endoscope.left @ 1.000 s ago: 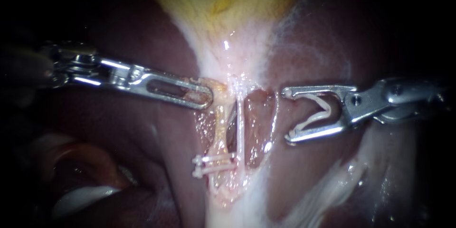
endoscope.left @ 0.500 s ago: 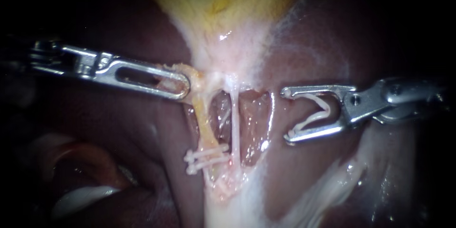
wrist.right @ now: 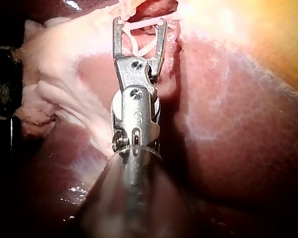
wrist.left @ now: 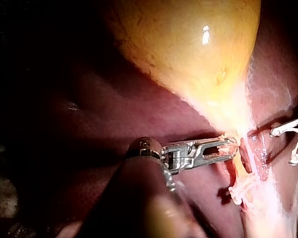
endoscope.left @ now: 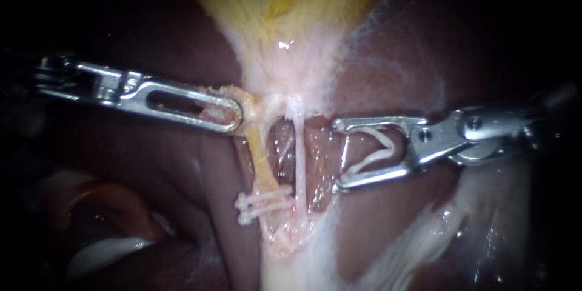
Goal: Clipping third clip left tube
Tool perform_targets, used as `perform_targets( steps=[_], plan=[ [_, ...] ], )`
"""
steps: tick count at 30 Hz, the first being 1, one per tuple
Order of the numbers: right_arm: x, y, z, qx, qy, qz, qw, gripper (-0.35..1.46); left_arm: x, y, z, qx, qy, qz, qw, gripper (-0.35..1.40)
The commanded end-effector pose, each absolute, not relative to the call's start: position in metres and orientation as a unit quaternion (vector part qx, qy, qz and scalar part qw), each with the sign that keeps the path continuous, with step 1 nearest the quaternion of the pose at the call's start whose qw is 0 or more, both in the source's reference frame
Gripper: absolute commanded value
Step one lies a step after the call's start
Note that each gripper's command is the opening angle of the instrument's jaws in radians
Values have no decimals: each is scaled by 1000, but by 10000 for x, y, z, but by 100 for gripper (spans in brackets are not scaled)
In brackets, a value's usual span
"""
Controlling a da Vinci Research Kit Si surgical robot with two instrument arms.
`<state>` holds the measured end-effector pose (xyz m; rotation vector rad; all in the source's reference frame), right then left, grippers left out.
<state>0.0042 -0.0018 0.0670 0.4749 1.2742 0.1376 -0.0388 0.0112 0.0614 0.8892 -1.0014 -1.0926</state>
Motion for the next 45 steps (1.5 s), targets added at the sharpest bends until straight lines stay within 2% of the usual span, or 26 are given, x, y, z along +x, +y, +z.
perform_targets(
  steps=[1,17,28,37,45],
  plan=[
    [48,-20,673,223,588,68,775,50,-388,112,614,391,-441,-481,649,-35],
    [112,-51,722,255,586,77,765,50,-391,108,608,388,-441,-480,651,-35],
    [141,-57,734,281,583,84,757,49,-392,107,606,389,-441,-480,651,-35],
    [165,-51,737,338,615,131,700,45,-392,107,606,389,-441,-480,651,-35],
    [171,-33,737,358,634,165,665,44,-392,108,608,390,-442,-479,651,-35]
  ],
)
